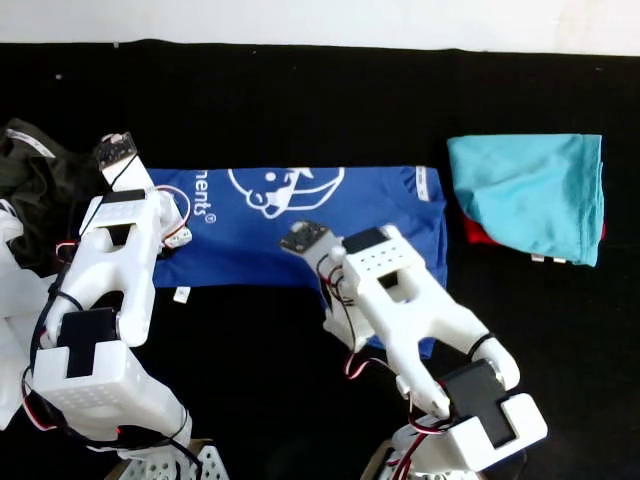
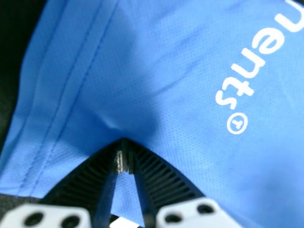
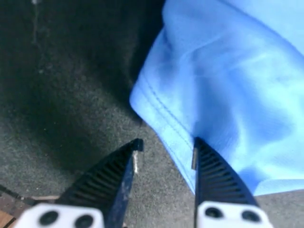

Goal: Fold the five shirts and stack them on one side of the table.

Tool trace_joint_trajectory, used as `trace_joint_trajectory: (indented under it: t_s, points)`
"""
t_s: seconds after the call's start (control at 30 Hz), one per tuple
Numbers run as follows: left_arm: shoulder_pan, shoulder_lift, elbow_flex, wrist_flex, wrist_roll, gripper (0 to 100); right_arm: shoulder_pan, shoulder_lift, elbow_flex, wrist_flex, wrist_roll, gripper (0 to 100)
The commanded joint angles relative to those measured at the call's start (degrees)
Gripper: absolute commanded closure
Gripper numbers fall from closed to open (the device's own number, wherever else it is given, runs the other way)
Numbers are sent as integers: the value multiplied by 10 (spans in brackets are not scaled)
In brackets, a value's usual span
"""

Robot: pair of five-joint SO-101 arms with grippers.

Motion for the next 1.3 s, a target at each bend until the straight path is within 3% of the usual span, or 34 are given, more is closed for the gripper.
trace_joint_trajectory:
  t_s: [0.0,0.63,0.77,0.93,1.27]
  points:
    - [7,3,-13,1,1,991,7,-22,9,-16,6,824]
    - [7,3,-13,1,1,991,60,126,-12,-73,6,833]
    - [7,3,-13,1,1,991,62,126,-12,-73,6,996]
    - [7,3,-13,1,1,991,80,124,-12,-73,6,993]
    - [7,3,-13,1,1,991,131,123,-162,57,6,992]
